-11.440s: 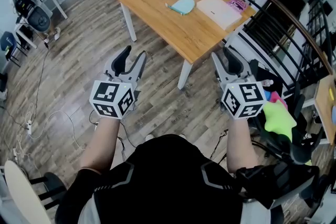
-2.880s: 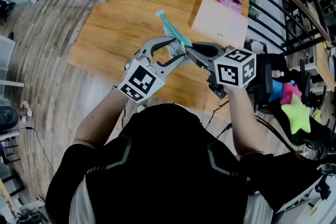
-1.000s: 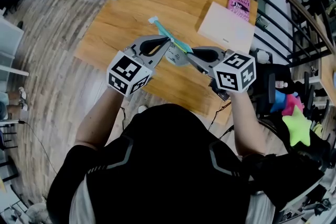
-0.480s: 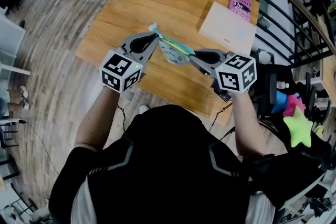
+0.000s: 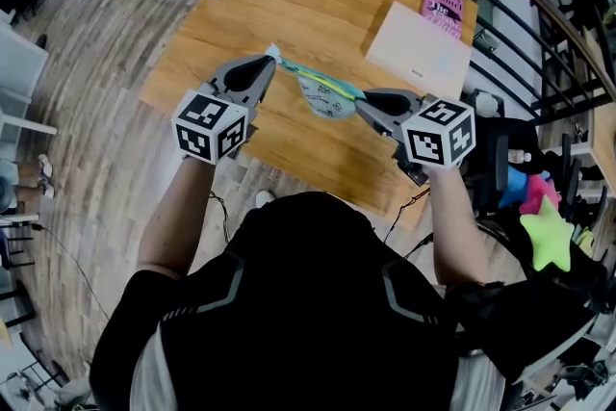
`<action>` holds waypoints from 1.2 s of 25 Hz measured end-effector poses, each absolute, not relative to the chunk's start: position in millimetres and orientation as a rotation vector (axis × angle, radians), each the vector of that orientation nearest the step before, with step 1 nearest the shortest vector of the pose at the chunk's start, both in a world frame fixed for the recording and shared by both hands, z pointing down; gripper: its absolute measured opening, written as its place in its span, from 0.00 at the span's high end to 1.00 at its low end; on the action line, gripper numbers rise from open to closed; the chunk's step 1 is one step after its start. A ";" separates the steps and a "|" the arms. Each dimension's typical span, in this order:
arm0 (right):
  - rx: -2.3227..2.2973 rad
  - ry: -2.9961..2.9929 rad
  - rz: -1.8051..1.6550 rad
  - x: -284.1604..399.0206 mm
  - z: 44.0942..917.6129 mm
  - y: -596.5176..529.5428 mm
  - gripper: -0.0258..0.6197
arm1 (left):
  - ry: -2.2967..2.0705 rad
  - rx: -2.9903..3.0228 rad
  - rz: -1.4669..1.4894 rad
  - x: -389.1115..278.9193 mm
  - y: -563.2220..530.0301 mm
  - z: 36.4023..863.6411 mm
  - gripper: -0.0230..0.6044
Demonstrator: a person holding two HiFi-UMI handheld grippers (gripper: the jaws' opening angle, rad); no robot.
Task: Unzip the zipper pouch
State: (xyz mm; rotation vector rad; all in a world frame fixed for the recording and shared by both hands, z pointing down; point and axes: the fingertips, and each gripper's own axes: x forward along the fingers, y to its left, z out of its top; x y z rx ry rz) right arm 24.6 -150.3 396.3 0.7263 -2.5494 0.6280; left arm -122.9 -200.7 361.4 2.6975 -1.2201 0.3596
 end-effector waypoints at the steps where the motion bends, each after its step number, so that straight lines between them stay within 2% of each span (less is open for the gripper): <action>1: 0.727 -2.548 0.626 24.2 397.0 -151.0 0.88 | -1.220 2.690 0.356 -123.5 -201.2 362.9 0.91; 12: 0.765 -2.510 0.644 32.8 414.0 -169.6 0.87 | -1.205 2.635 0.375 -117.0 -210.2 384.3 0.91; 30: 0.752 -2.323 0.547 50.2 518.1 -231.6 0.88 | -1.164 2.473 0.614 -95.1 -257.9 492.0 0.91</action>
